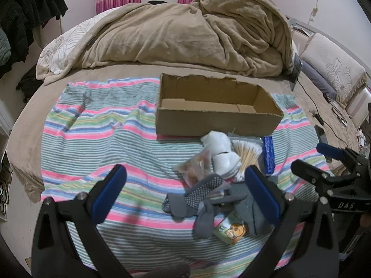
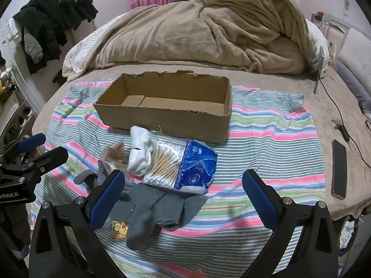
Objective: Organize objects
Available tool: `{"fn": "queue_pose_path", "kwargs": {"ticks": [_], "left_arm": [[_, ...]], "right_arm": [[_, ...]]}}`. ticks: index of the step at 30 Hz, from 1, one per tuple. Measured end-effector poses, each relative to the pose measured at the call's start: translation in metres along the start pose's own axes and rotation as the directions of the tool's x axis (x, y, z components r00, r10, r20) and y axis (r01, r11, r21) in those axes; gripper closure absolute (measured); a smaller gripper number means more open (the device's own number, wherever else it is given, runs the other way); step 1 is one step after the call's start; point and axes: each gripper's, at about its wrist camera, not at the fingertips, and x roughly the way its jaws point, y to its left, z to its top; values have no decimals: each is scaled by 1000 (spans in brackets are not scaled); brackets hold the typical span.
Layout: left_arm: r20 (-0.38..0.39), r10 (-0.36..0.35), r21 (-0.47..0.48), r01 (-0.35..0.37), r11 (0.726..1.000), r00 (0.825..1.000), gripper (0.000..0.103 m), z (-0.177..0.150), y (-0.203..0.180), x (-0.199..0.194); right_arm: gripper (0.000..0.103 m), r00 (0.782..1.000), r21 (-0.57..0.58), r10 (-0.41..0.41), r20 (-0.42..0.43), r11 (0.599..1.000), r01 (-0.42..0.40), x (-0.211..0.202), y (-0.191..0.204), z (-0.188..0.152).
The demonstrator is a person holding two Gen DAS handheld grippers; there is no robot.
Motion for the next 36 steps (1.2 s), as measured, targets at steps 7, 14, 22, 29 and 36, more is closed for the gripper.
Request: {"fn": "queue_pose_path", "kwargs": {"ticks": [7,14,22,29,36], "left_arm": [[-1,-4,2,4,1000,1000,1,0,0,0],[-1,-3,2,3,1000,1000,1,1,-1,0],[-1,-4,2,4,1000,1000,1,1,-1,0],[-1,-5,3,5,1000,1000,1,0,-1,0],[-10,-3,-1,3,1000,1000,1,3,0,3]], "right_arm": [[0,1000,1,-1,0,1000,1,0,0,0],[0,1000,2,1,2,1000,-1,0,1,1],[0,1000,4,3,2,1000,-3,0,1,2],[0,1000,4,2,1,1000,-2,0,1,2],[0,1000,10,6,-3,1000,-6,1,-3,4]]}}
